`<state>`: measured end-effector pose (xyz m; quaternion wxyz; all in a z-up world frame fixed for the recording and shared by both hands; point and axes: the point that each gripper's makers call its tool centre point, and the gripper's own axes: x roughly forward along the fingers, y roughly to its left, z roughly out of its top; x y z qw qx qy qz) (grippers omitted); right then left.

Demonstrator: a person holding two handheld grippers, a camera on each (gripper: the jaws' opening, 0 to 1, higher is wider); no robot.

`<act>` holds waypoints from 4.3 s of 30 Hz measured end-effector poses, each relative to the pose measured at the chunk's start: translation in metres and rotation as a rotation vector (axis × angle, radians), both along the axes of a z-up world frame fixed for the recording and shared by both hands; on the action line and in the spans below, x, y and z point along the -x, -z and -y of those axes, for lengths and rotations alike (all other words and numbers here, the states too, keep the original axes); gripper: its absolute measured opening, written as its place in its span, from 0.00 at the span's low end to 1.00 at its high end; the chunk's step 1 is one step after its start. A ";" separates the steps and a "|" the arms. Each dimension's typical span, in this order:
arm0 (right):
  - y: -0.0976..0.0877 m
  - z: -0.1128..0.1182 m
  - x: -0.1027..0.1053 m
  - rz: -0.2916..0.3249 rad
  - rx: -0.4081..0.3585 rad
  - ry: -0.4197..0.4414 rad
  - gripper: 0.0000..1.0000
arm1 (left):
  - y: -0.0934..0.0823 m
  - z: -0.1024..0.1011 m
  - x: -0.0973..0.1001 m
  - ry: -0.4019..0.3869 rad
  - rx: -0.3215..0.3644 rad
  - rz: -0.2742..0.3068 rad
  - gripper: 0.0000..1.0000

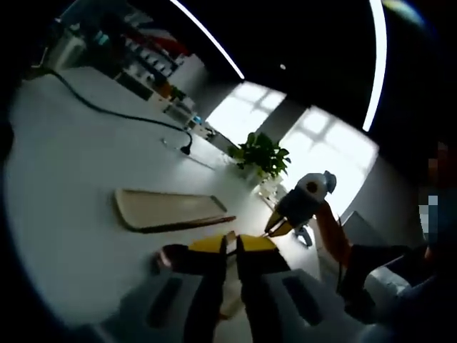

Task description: Arrange the utensils inside the cutlery case until each visible utensil rests in its matching compartment.

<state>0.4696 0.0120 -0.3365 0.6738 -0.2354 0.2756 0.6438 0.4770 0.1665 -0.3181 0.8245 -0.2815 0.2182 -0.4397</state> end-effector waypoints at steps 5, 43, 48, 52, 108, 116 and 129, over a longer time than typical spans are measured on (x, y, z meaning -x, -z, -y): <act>0.003 -0.002 0.011 -0.012 0.020 -0.014 0.04 | 0.004 -0.003 0.003 0.000 -0.026 0.004 0.06; 0.018 0.000 0.009 -0.020 0.113 0.052 0.05 | 0.016 -0.013 0.009 -0.022 -0.335 0.190 0.03; 0.017 0.000 0.009 -0.020 0.098 0.055 0.12 | 0.017 -0.013 0.007 -0.026 -0.335 0.189 0.03; 0.017 0.000 0.011 -0.031 0.096 0.062 0.13 | 0.017 -0.012 0.008 -0.026 -0.335 0.192 0.03; 0.016 0.037 0.005 0.001 0.209 0.135 0.05 | 0.031 -0.036 0.014 -0.097 -0.392 0.147 0.01; 0.016 0.034 0.007 -0.012 0.206 0.129 0.07 | 0.030 -0.037 0.013 -0.096 -0.385 0.143 0.01; 0.005 0.035 -0.002 0.040 0.212 0.153 0.10 | 0.013 -0.042 0.004 -0.098 -0.439 0.181 0.02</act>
